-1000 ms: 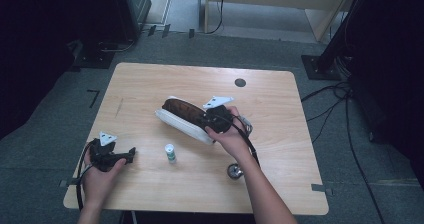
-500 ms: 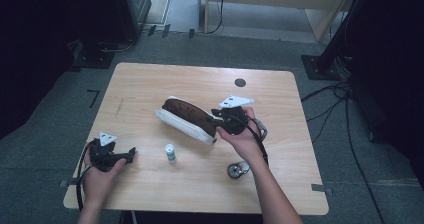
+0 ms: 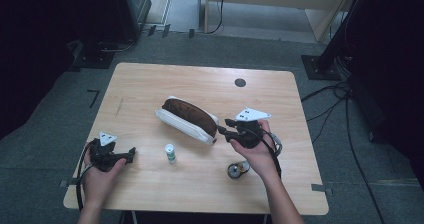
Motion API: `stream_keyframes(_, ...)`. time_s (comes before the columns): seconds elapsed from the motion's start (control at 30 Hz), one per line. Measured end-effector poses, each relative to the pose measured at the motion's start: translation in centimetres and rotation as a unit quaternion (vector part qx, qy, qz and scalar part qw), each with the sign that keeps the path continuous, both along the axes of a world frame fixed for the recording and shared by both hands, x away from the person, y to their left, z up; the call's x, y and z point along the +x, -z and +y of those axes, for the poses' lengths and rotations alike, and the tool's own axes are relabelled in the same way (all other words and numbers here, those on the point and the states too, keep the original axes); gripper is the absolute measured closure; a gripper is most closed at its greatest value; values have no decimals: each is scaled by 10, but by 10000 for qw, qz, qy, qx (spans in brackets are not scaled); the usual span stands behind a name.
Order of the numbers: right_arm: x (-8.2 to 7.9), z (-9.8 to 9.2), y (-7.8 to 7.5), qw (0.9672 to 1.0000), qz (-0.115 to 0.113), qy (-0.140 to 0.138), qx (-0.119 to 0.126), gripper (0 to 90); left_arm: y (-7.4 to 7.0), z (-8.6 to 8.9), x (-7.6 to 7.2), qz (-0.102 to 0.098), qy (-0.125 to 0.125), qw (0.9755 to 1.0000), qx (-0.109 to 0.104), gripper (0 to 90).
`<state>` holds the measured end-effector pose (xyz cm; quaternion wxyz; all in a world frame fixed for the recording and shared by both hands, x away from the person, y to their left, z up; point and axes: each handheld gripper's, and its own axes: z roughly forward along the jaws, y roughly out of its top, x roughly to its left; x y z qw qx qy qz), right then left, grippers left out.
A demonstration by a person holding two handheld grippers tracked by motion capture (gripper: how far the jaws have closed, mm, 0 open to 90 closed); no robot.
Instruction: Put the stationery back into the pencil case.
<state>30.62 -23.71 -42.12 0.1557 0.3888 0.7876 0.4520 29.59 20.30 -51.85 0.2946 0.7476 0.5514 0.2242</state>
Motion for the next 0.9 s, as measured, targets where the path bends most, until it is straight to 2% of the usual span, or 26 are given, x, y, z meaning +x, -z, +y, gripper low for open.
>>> stream_keyframes(0.23, -15, -6, 17, 9999, 107, 67, 53, 567, 0, 0, 0, -1, 0, 10000, -1, 18)
stream_keyframes(0.4, -23, -4, 28, 9998, 178, 6, 114, 566, 0, 0, 0, 1, 0, 10000, -1, 18)
stream_keyframes(0.67, -31, 12, 40, 9994, 262, -166, 182, 566, 0, 0, 0, 3, 10, 10000, 5, 18)
stream_keyframes(0.9, -34, 35, 44, 9984, 306, -388, 286, 567, 0, 0, 0, -2, 7, 10000, 5, 18)
